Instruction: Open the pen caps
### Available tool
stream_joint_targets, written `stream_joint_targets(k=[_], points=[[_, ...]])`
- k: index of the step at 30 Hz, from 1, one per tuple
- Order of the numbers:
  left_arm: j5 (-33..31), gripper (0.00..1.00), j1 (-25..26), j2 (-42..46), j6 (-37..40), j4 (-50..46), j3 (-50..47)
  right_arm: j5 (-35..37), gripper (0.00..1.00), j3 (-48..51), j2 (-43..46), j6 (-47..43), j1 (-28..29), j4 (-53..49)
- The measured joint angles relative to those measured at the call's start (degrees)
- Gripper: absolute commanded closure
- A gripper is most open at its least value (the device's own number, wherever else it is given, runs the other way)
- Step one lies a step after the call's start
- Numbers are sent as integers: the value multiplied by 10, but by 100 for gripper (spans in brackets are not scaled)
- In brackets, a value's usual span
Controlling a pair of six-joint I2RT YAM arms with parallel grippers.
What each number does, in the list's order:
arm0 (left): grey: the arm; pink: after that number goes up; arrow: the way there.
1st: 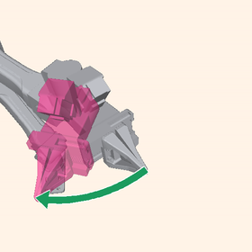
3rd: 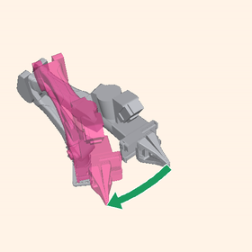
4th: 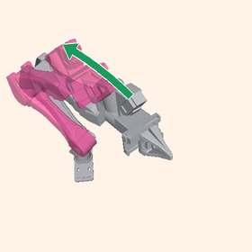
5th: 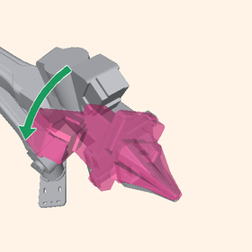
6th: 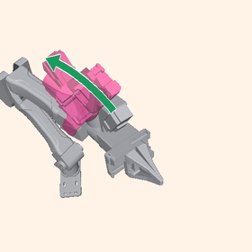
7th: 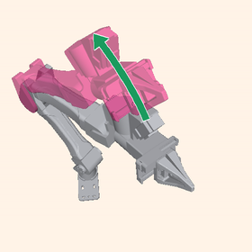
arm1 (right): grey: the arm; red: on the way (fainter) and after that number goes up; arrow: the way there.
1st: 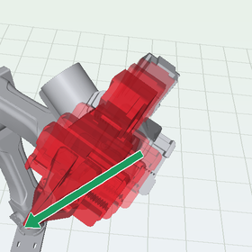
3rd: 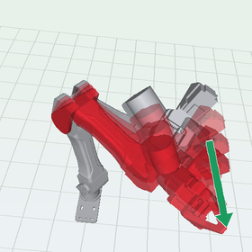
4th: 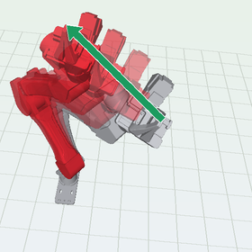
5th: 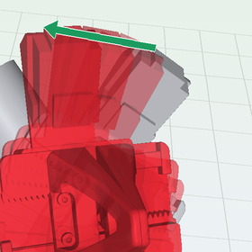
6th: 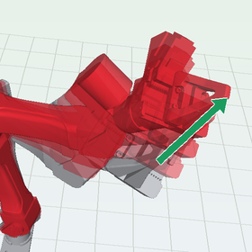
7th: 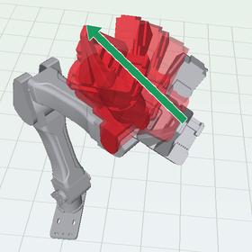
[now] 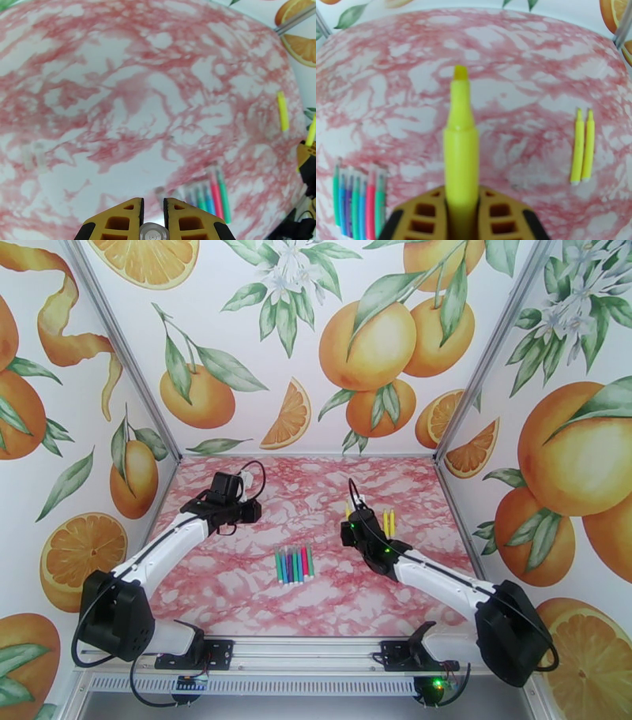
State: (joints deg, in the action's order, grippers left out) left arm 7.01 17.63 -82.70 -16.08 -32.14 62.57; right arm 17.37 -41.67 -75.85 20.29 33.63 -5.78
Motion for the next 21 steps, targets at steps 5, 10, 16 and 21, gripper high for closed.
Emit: stream_joint_targets(k=[5,10,16,21], points=[[-45,100,0,-30,9,-25,2,7,98,-16,-6,-2,-28,-30],[-78,100,0,-54,16,-40,2,10,98,-26,-12,-7,-60,-53],[-116,100,0,-79,23,-47,7,11,98,-35,-31,-23,-102,-76],[-149,100,0,-107,33,-57,23,11,98,-43,-53,-35,-131,-89]])
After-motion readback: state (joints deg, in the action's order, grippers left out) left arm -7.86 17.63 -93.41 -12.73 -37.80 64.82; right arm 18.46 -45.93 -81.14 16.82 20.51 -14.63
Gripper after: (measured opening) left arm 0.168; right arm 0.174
